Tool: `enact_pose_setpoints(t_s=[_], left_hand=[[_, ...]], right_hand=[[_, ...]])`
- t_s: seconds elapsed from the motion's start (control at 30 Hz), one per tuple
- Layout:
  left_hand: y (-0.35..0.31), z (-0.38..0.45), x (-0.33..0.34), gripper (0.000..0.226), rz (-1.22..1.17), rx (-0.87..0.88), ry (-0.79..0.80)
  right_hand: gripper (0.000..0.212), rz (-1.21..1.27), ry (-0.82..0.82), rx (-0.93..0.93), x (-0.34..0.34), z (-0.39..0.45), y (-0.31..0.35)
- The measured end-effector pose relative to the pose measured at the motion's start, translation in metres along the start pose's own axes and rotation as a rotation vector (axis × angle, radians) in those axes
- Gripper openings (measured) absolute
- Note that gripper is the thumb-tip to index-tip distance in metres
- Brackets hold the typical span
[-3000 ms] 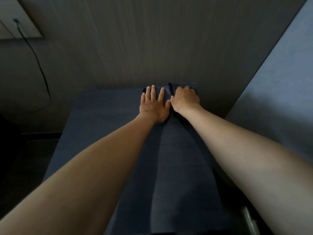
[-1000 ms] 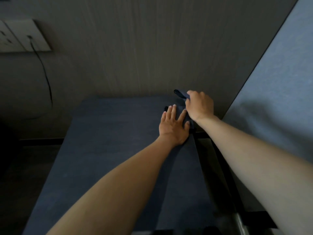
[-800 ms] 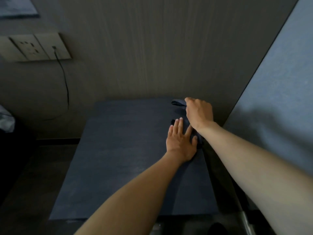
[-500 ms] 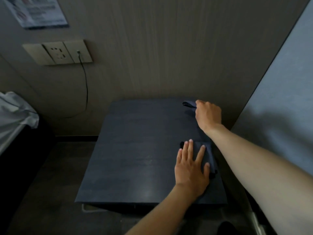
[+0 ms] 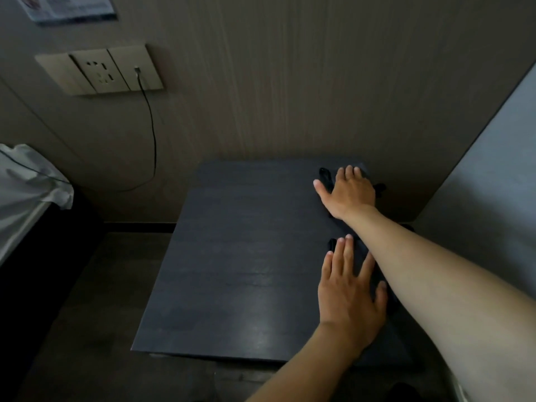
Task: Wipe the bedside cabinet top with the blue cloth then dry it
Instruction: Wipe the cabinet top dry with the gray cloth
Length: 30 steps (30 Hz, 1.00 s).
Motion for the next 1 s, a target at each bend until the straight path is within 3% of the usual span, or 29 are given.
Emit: enact_pose_setpoints(t_s=[0.23, 0.37, 0.67, 0.87, 1.0], left_hand=[[0.001, 0.022, 0.005, 0.074, 0.013, 0.014, -0.016], [0.0, 0.029, 0.001, 0.086, -0.024, 0.018, -0.016], [0.0, 0.043, 0.002, 0.09, 0.024, 0.012, 0.104], [0.002, 0.058, 0.005, 0.087, 0.165, 0.027, 0.116], [0.004, 0.054, 0.007, 0.077, 0.093, -0.011, 0.051]], right_hand=[[0.101, 0.073, 0.108, 0.102, 0.01, 0.026, 0.003], [0.101, 0.072, 0.099, 0.131, 0.013, 0.038, 0.004], [0.101, 0.067, 0.049, 0.182, 0.019, 0.058, 0.008], [0.086, 0.086, -0.075, 0.052, 0.006, 0.037, 0.006], [0.08, 0.074, -0.071, 0.001, -0.011, 0.013, 0.0]])
Point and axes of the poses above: each hand's wrist, its own z-axis towards the middle knuckle, its own x-axis out of the palm, y = z × x, the point moved 9 cm from there along z, towards the middle knuckle, and after that the axes turned 5 degrees about -y, right-handed, at the moved point
